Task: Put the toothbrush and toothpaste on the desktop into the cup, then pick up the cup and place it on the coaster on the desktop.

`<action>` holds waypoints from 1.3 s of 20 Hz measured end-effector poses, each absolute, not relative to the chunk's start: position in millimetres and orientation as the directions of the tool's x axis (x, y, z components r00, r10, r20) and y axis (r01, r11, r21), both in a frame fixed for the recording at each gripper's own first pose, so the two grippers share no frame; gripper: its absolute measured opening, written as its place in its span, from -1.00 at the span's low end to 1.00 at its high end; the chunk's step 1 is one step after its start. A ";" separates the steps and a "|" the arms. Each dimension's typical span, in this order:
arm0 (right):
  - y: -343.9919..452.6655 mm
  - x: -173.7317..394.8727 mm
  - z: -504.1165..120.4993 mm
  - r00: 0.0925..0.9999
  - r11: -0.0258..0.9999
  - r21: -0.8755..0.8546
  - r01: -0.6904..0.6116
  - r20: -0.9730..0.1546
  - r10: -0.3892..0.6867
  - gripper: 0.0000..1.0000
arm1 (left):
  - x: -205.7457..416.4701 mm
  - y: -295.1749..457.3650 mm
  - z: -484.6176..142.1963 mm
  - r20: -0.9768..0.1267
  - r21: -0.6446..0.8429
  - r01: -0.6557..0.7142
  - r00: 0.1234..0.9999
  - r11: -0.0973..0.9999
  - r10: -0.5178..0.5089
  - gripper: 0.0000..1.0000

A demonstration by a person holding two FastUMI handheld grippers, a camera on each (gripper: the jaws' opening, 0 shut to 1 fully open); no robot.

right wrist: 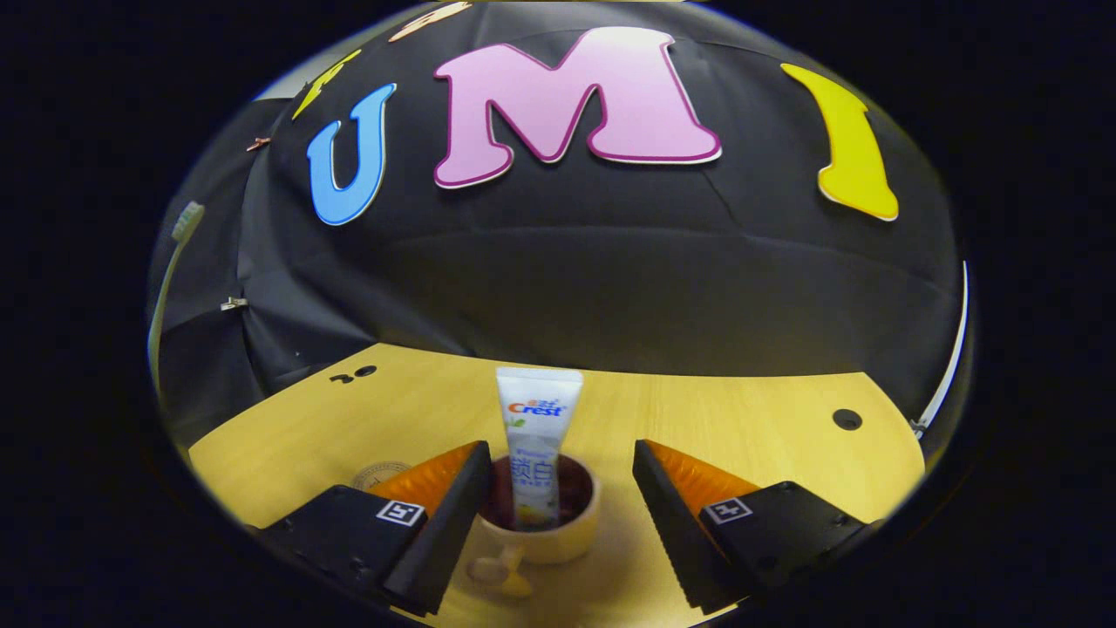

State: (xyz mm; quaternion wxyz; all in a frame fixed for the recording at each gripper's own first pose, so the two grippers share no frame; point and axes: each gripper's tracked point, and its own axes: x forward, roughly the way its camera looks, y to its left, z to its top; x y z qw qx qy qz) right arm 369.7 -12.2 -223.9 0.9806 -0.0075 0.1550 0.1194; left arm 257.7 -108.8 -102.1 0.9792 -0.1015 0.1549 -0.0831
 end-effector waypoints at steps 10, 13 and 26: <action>-123.1 314.9 -223.1 0.913 0.997 0.014 -0.081 -0.400 0.080 1.00 | 367.1 -164.7 -92.0 -0.105 -0.219 0.224 0.962 0.950 -0.251 -0.88; -145.0 305.2 -222.7 0.904 0.999 0.013 -0.042 -0.426 0.044 0.99 | 396.5 -167.5 -105.8 -0.080 -0.190 0.210 0.970 0.959 -0.229 -0.88; -131.8 302.2 -231.1 0.891 0.995 0.066 -0.071 -0.444 0.093 0.96 | 417.6 -161.6 -168.2 -0.118 -0.067 0.155 0.980 0.986 -0.162 -0.77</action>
